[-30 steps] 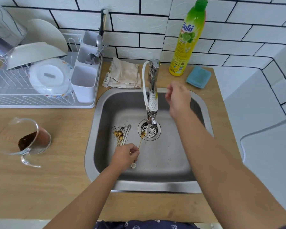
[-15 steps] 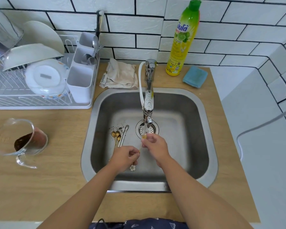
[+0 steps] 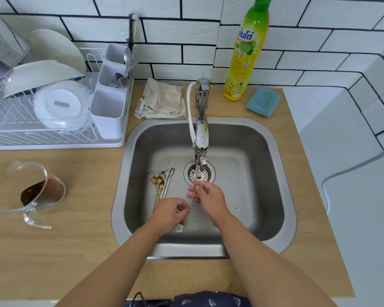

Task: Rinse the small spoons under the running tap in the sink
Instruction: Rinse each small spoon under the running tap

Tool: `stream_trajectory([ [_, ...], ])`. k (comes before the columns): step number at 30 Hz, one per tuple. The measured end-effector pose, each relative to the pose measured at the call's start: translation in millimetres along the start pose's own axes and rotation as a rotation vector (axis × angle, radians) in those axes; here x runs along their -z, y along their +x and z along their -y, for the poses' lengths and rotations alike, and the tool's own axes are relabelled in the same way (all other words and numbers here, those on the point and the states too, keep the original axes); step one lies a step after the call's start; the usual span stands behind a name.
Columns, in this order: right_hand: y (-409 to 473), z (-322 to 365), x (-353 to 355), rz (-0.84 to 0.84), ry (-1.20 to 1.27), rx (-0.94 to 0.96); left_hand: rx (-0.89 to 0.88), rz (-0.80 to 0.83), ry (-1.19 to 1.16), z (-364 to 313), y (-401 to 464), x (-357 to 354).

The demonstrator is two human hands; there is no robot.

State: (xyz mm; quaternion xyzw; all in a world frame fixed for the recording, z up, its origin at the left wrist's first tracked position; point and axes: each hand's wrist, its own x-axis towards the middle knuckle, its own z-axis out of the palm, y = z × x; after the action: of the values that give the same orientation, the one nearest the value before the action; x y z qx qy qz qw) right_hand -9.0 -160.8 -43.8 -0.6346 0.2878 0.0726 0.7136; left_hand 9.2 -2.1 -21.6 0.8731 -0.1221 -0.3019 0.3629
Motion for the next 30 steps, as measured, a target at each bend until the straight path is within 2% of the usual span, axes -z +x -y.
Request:
stream_trajectory([
  [5,-2,1,1,0.008,0.058,-0.001,-0.007,0.021,0.048,0,-1,0],
  [9,-1,1,1,0.077,0.084,-0.050,0.003,0.015,0.089,2,0,2],
  [14,-1,1,0,0.016,0.066,-0.013,-0.012,0.039,0.081,1,-1,-1],
  [18,0,1,-1,0.074,0.085,-0.039,0.002,0.014,0.079,3,1,0],
  [22,-2,3,1,0.040,0.065,-0.012,-0.023,0.019,0.059,1,0,-2],
  [27,-3,8,-2,0.173,0.164,-0.076,-0.012,-0.001,0.063,1,2,-1],
  [30,-4,11,0,0.195,0.260,-0.088,0.002,0.013,0.019,1,3,-3],
])
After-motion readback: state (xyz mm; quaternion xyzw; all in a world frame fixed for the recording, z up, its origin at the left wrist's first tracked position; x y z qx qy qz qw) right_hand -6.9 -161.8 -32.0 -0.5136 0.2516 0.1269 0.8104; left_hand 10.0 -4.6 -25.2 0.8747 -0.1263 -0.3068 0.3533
